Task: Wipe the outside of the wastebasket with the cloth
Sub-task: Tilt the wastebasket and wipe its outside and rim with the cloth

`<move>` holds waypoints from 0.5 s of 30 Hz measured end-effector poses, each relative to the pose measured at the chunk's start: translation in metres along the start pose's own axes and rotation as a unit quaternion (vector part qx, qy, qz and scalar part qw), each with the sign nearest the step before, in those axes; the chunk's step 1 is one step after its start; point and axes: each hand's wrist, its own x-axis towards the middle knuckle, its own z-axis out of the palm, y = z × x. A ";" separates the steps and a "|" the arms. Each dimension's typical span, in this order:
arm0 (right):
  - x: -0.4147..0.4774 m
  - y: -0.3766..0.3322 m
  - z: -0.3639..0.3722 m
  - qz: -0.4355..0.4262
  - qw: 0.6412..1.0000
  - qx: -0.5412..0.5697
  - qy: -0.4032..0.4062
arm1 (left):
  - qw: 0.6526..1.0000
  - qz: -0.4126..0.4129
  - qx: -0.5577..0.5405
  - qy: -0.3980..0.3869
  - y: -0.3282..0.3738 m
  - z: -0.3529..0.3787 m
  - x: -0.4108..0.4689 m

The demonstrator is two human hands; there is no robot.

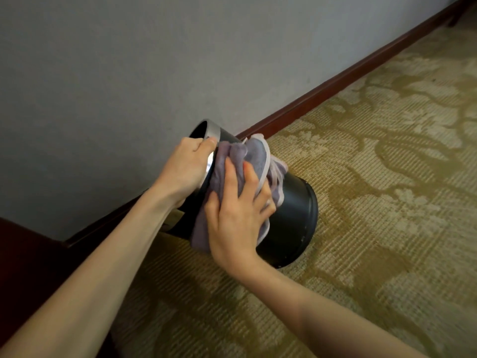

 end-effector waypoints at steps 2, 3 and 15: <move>0.020 -0.004 -0.006 0.018 1.000 0.020 -0.007 | 1.000 -0.010 -0.026 -0.007 -0.002 0.001 -0.002; 0.031 -0.005 -0.008 0.027 0.999 0.032 -0.021 | 0.999 -0.014 -0.031 -0.008 -0.003 0.001 -0.004; 0.158 -0.001 -0.017 0.165 0.917 0.160 -0.325 | 1.000 0.025 -0.001 -0.005 -0.008 0.000 -0.037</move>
